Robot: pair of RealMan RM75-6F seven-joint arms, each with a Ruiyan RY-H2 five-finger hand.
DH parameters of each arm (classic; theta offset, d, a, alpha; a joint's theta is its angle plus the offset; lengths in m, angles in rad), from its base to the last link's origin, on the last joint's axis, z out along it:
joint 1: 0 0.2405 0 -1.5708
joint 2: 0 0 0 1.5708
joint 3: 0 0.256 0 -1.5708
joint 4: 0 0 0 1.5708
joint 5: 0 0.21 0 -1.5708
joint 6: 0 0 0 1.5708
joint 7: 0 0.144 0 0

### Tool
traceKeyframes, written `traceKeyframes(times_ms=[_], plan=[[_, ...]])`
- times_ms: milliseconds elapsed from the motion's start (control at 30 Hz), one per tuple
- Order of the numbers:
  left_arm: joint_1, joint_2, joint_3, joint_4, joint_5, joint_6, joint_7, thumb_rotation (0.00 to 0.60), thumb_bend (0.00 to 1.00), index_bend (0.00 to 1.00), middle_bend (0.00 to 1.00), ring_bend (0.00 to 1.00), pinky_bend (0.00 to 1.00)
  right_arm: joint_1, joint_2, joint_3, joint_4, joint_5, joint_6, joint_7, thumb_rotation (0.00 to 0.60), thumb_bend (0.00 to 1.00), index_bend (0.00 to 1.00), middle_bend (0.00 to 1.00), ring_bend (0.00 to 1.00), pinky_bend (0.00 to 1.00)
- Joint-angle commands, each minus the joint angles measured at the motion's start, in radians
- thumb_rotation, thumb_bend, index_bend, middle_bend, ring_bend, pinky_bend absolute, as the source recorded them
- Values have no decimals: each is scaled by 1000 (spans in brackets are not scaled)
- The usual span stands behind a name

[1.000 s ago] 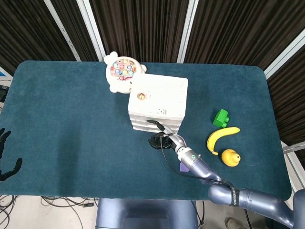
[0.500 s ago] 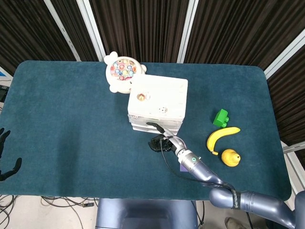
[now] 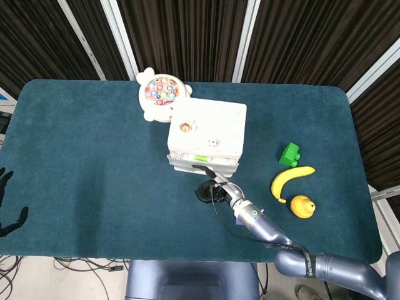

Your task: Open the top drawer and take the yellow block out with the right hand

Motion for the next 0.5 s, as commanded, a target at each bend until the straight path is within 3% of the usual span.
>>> traceKeyframes(times_ms=[33, 500], plan=[[0, 0, 0, 0, 0, 0, 0, 600, 364, 45, 0, 0, 0, -4, 2, -4, -6, -5, 6, 1, 600, 514, 186, 814, 914, 992], [-1, -1, -1, 3, -4, -4, 3, 600, 364, 45, 0, 0, 0, -23, 7, -29, -50, -33, 36, 4, 600, 513, 186, 814, 914, 992]])
